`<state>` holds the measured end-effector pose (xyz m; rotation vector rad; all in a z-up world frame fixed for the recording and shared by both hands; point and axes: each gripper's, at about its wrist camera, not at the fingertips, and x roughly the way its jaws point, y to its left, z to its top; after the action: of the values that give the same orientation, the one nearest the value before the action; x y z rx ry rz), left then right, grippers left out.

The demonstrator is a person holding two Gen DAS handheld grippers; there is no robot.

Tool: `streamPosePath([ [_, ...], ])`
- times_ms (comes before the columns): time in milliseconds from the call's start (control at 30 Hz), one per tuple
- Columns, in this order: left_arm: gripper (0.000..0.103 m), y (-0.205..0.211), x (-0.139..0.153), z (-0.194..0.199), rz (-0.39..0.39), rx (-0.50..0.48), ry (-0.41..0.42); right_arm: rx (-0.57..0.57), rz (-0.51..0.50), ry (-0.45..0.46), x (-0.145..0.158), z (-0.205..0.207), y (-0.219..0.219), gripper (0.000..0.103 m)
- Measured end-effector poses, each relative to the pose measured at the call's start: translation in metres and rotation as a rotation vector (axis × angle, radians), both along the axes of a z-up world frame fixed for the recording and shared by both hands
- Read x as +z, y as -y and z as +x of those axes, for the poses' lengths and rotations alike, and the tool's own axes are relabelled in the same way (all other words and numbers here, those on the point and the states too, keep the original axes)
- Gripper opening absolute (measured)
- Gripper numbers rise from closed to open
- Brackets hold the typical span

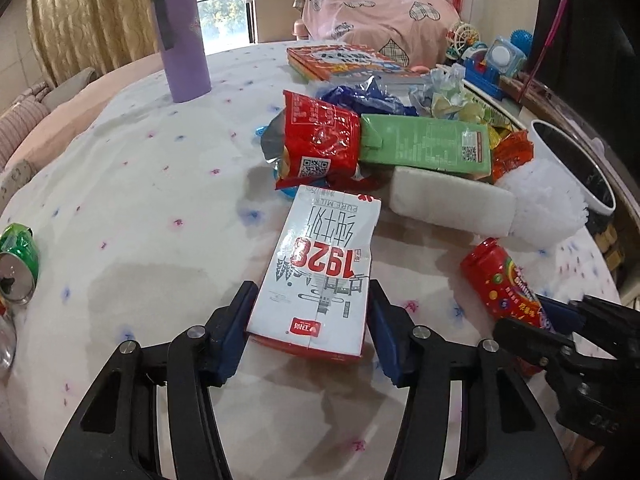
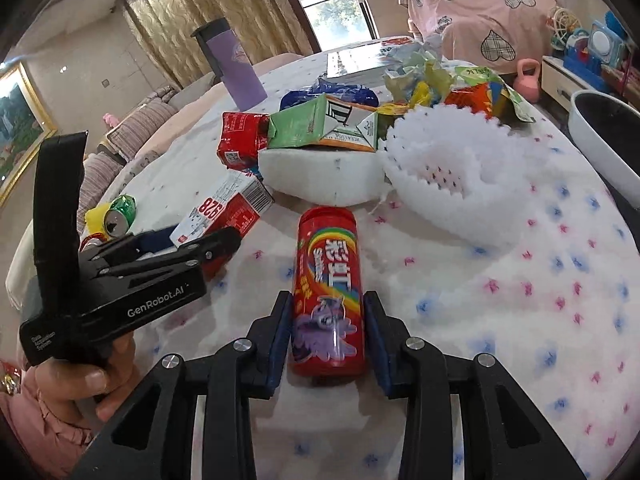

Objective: Collect trash
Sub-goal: 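Grasp the red-white milk carton with left tool while right tool grasps the red Skittles tube, then carry both items over the trash bin and open both tools to drop them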

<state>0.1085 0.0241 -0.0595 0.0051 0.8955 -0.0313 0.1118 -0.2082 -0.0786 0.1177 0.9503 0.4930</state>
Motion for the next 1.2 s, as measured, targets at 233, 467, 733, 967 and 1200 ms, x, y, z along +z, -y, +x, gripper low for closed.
streamPosePath([
  [233, 0.052, 0.008, 0.016, -0.021, -0.048, -0.037, 0.036, 0.019, 0.024, 0.008, 0.002, -0.001, -0.003, 0.035],
  [467, 0.051, 0.046, 0.036, -0.039, -0.092, -0.138, 0.072, -0.024, 0.084, 0.042, 0.021, -0.033, 0.038, 0.035],
  [733, 0.051, 0.108, 0.058, -0.034, -0.111, -0.278, 0.108, -0.174, 0.117, 0.095, 0.045, -0.05, 0.106, 0.035],
  [967, 0.05, 0.156, 0.066, -0.017, -0.117, -0.353, 0.112, -0.292, 0.123, 0.138, 0.057, -0.037, 0.16, 0.035],
  [1200, 0.05, 0.204, 0.074, 0.006, -0.099, -0.396, 0.118, -0.383, 0.11, 0.16, 0.062, -0.01, 0.21, 0.035],
])
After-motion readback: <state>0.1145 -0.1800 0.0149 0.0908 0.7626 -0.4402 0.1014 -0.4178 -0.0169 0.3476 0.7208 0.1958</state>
